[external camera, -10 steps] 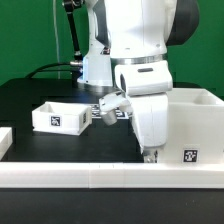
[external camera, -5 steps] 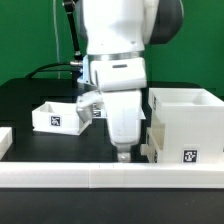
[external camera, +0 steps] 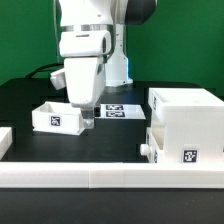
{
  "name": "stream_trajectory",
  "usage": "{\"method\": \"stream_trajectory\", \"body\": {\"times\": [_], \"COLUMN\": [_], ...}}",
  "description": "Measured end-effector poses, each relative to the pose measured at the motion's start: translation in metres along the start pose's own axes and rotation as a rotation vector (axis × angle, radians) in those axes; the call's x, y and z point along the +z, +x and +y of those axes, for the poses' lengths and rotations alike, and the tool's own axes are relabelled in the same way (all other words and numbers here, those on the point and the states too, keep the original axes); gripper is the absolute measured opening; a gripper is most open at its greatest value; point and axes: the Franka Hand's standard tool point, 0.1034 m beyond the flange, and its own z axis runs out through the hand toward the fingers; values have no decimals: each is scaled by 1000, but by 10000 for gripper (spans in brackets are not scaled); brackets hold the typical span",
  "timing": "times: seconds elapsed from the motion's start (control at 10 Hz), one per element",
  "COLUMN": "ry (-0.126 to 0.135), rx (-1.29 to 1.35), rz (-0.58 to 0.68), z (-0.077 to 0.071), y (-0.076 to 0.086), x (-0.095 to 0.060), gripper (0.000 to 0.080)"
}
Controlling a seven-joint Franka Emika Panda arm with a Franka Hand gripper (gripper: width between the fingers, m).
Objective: Assemble drawer
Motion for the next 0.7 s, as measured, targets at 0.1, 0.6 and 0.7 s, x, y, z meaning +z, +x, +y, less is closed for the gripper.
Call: {"method": "stream_trajectory", "body": {"times": [0.1, 0.6, 0.7], "ry": [3, 11, 12], "rx": [6, 164, 224], "rz": [-9, -5, -5], "z": [-11, -15, -16], "y": [-7, -5, -7], "x": [-8, -6, -5], "gripper": [649, 649, 649]}}
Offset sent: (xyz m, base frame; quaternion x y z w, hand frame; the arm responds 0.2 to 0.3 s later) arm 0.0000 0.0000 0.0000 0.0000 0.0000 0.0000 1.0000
